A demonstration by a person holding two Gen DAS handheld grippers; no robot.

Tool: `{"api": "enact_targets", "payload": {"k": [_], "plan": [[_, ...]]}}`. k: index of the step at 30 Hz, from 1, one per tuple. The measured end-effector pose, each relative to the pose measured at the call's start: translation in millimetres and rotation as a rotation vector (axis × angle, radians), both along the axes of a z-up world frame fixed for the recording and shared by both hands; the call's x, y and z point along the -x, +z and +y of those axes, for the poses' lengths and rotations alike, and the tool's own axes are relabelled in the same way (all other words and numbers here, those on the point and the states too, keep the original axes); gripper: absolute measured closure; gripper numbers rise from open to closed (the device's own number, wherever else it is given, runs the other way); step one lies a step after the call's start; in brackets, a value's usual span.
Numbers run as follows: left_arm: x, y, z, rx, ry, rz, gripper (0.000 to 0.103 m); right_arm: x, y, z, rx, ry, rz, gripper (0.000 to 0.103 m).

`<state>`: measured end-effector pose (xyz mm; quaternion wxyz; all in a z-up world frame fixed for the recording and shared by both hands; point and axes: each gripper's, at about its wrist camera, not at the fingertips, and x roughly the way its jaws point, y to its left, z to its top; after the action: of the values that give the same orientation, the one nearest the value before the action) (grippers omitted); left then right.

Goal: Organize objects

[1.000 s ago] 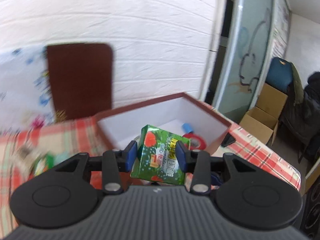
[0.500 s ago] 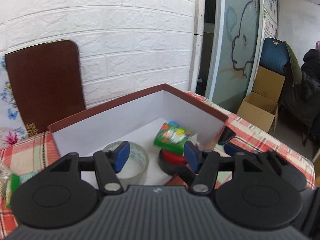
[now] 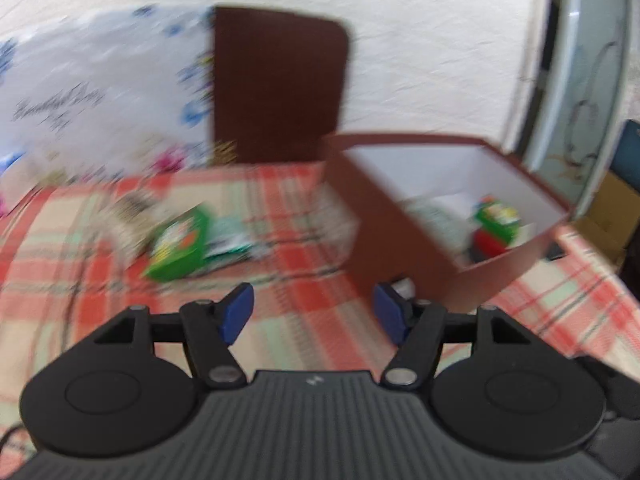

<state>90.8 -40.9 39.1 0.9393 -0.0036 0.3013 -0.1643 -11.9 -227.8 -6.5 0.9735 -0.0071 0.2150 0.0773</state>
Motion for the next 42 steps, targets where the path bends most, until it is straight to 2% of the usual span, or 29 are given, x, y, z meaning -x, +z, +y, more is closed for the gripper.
{"api": "enact_targets", "payload": {"k": [4,8,11,13,17,22,23,28,32,34,36,37,38,42], "plan": [[-12.5,-28.1,47.6,-0.072,0.153,0.060,0.035,7.8,-4.9,20.6,0.054,0.068,0.034,0.027],[-27.5,-43.1,92.7,-0.086,0.319,0.073,0.032,0.5,-8.6,34.8,0.083,0.097,0.068,0.027],[-32.5,-58.9,113.7,-0.110,0.407,0.025,0.020,-4.0,-12.4,45.0,0.116,0.118,0.098,0.027],[-30.6,-59.1,120.5,-0.059,0.411,0.003,0.015,-10.9,-13.4,49.6,0.118,0.136,0.126,0.027],[-28.1,-59.5,113.7,-0.089,0.368,-0.017,0.015,-35.1,-12.5,59.1,0.083,0.138,0.139,0.027],[-28.1,-60.9,113.9,-0.071,0.359,-0.021,0.014,-77.4,-8.0,81.4,0.073,0.106,0.049,0.027],[-27.8,-60.8,114.6,-0.065,0.358,-0.022,0.014,-87.0,-7.2,86.4,0.073,0.097,0.035,0.023],[-25.1,-60.4,119.8,-0.019,0.356,-0.028,0.013,-133.2,-3.6,111.8,0.095,0.121,-0.012,0.024],[-25.7,-60.2,124.4,0.023,0.356,-0.029,0.012,-154.9,10.7,119.3,0.004,0.157,-0.045,0.027],[-26.1,-60.3,124.2,0.027,0.352,-0.029,0.011,-169.9,12.8,126.8,-0.025,0.164,-0.024,0.027],[-26.7,-60.5,125.1,0.036,0.351,-0.029,0.011,-186.8,12.0,129.3,-0.092,0.166,0.028,0.034],[-27.4,-60.4,126.1,0.042,0.352,-0.028,0.010,-195.3,9.8,129.3,-0.135,0.170,0.065,0.057],[-27.8,-60.4,126.2,0.044,0.352,-0.027,0.010,-202.3,7.1,129.6,-0.162,0.161,0.102,0.069],[-27.9,-60.3,125.9,0.045,0.352,-0.027,0.009,-198.7,7.3,119.4,-0.236,0.146,0.128,0.076]]}}
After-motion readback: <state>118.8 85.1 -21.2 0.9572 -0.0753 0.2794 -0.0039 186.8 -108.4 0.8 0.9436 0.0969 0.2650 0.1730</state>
